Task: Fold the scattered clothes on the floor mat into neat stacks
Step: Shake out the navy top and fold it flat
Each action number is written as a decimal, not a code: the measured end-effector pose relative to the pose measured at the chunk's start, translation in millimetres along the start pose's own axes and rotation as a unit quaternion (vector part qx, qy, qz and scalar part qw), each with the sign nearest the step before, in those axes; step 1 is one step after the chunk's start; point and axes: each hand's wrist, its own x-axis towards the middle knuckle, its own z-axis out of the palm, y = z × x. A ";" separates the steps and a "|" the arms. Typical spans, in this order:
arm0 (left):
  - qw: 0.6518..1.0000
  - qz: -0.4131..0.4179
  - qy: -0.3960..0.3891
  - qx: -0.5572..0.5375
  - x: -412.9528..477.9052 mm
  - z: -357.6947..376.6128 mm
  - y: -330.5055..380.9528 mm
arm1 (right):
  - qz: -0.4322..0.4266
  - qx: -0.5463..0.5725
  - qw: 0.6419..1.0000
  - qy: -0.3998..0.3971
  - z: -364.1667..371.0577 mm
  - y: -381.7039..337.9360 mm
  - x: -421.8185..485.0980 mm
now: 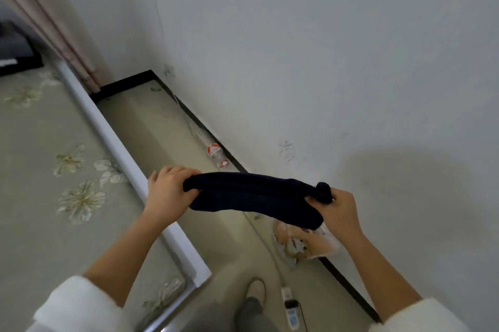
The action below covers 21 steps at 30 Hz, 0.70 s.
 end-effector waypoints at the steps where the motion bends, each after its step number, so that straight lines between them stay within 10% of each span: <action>1: 1.000 -0.022 0.013 0.005 7.0 3.7 3.4 | -0.006 -0.008 1.000 -0.010 0.9 -4.2 20.0; 21: 0.969 -0.212 0.130 -0.013 207.4 -57.5 -153.0 | -0.093 -0.064 0.960 -0.257 251.0 -156.4 325.7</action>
